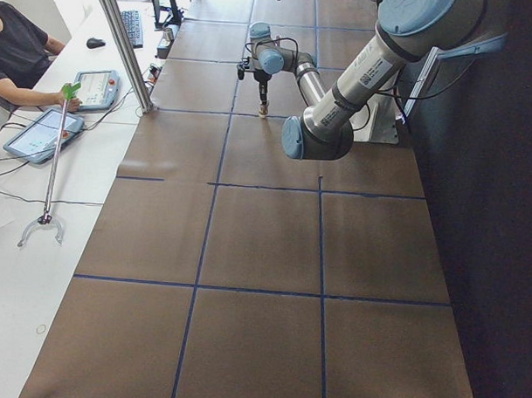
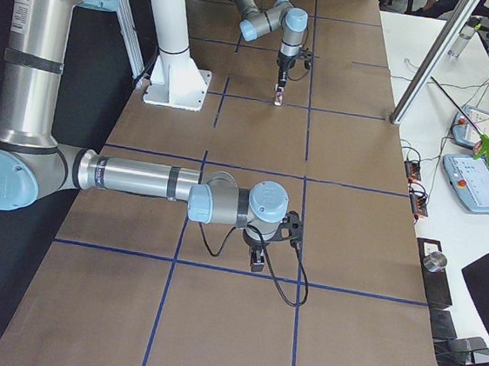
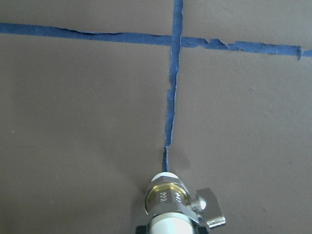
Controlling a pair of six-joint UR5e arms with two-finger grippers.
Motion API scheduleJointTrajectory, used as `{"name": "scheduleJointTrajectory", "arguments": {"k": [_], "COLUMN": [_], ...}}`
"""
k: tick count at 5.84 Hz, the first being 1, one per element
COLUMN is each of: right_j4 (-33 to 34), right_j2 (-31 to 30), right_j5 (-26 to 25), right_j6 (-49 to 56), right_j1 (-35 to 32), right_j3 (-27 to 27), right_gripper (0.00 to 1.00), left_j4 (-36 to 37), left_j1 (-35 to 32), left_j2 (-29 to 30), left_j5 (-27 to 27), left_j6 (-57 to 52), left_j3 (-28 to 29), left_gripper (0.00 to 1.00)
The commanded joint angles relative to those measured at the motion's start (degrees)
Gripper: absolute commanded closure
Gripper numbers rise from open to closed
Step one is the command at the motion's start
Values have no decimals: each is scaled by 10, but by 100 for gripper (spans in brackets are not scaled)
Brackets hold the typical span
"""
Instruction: Assemble PPR valve and pipe with both arms
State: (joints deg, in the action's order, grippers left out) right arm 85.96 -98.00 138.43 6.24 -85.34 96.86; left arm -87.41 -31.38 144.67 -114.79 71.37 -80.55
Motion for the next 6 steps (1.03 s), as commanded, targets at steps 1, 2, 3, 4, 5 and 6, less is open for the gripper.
{"name": "scheduleJointTrajectory", "arguments": {"k": [1, 2, 3, 4, 5, 6], "right_j4": [0, 0, 0, 0, -1, -30], "right_j2": [0, 0, 0, 0, 0, 0], "right_j5": [1, 1, 0, 1, 1, 13], "right_j6": [0, 0, 0, -1, -13, -51], "right_j1": [0, 0, 0, 0, 3, 24], "right_j3": [0, 1, 1, 1, 2, 2], "right_gripper": [0, 0, 0, 0, 0, 0], "left_j4": [-3, -5, -7, -23, -27, -26], "left_j1": [0, 0, -1, -1, -3, -5], "left_j2": [-4, -4, -4, -11, -35, -88], "left_j5": [0, -1, -1, -3, -3, -4], "left_j6": [0, 1, 1, 3, 3, 4], "left_j3": [0, -1, -6, -14, -62, -135], "left_gripper": [44, 27, 11, 1, 0, 0]}}
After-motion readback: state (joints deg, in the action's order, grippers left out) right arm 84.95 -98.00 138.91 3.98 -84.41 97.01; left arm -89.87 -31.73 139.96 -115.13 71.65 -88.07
